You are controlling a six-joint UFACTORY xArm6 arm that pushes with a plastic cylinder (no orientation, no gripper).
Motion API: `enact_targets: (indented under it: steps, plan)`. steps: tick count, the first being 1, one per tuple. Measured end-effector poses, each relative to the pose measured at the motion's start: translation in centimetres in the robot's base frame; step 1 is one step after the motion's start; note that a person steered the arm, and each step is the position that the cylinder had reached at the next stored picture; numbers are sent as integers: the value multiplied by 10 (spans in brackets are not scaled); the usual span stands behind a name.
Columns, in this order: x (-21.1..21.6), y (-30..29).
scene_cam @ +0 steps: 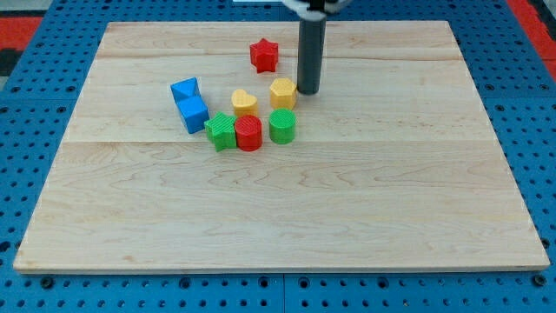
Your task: Slide the red star a bit down
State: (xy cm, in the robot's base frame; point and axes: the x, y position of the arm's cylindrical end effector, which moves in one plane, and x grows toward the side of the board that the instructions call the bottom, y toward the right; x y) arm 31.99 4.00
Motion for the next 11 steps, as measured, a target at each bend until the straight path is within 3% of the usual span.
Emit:
enact_targets:
  steps: [2, 3, 9, 11]
  plan:
    - [-62, -16]
    - [-90, -69]
    - [-49, -80]
    - [-74, -27]
